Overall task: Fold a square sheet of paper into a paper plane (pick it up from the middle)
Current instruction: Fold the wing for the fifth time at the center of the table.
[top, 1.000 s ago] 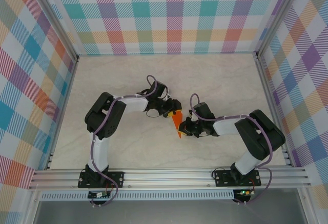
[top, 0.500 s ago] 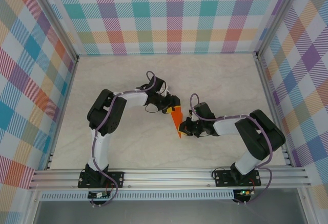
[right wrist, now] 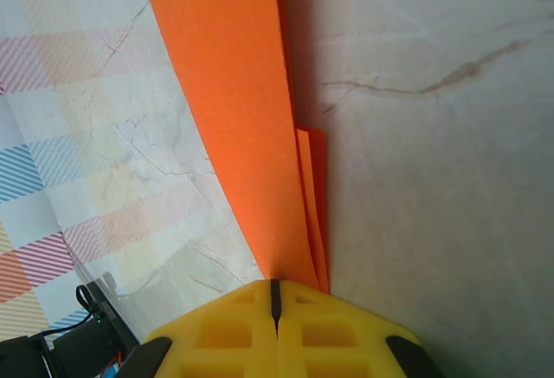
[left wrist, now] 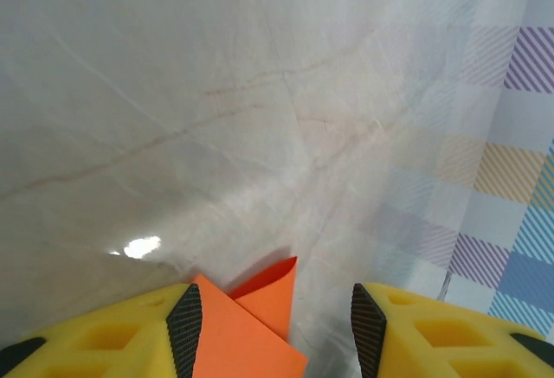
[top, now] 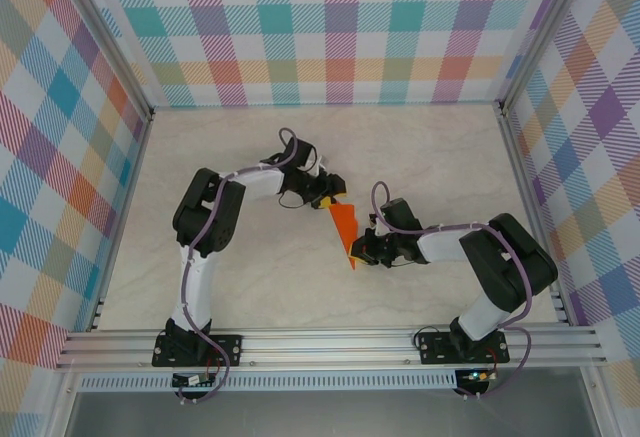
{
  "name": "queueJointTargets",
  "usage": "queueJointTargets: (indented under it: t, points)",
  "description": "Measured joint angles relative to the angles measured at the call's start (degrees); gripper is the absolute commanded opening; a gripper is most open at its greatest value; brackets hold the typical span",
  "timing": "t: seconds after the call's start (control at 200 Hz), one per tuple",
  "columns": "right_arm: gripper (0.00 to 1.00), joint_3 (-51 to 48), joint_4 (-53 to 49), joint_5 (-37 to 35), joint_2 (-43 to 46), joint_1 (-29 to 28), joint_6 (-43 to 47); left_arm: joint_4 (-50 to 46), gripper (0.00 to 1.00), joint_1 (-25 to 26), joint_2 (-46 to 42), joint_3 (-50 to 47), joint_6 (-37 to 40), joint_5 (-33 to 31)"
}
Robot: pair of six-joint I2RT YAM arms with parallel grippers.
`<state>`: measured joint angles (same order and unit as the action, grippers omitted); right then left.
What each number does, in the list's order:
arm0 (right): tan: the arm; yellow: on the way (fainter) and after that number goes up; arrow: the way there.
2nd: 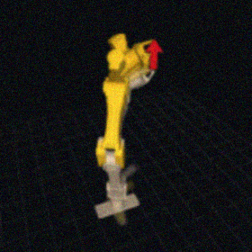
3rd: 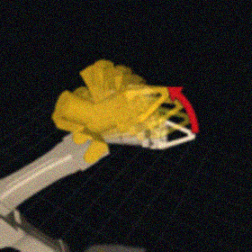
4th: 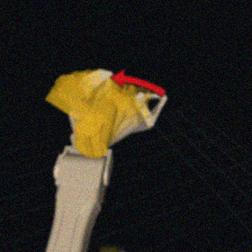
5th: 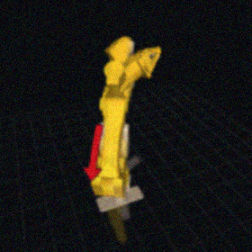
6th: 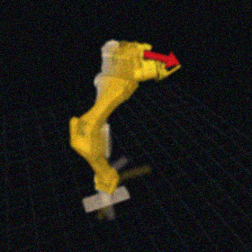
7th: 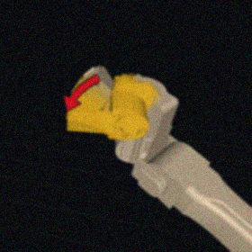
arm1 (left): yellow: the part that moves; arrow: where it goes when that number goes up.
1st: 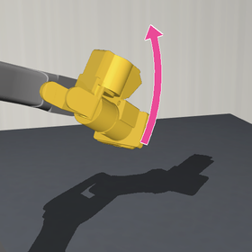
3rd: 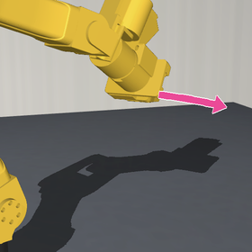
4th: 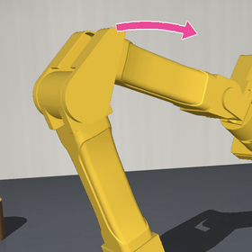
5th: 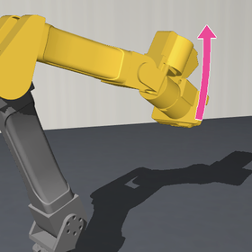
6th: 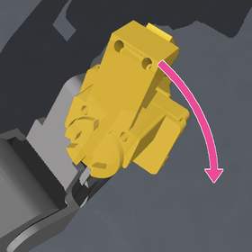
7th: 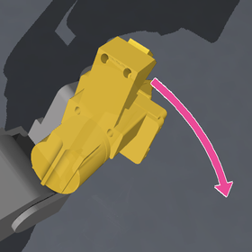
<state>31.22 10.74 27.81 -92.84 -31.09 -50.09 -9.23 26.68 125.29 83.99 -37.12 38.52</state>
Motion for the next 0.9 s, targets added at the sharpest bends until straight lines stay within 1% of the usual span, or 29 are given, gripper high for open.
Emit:
queueJointTargets:
  t: [0.285,0.415,0.565,0.71,0.79,0.9]
  points:
    - [0.02,1.05,-2.54,0.68,-0.02,0.17,1.38,-4.44,0.51,-1.77,0.22,3.08,2.54,-6.67]
    - [0.02,1.66,-3.91,1.05,-0.09,0.31,2.4,-6.62,0.51,-1.81,-1.77,2.73,3.26,-9.05]
    - [0.02,2.08,-4.61,1.42,-0.26,0.37,3.04,-6.69,0.5,-1.81,-10.54,-2.69,3.34,-10.25]
    - [0.02,2.56,-4.92,2.21,-0.76,0.63,3.48,-3.58,0.5,-1.2,-18.86,-8.59,2.36,-10.78]
    - [0.02,2.56,-4.85,2.62,-0.87,0.76,3.5,-1.51,0.49,-0.35,-20.83,-11.69,1.55,-10.84]
    - [0.03,2.56,-4.79,2.75,-0.94,0.79,3.5,0.35,0.49,1.42,-21.14,-15.76,-0.2,-11.45]
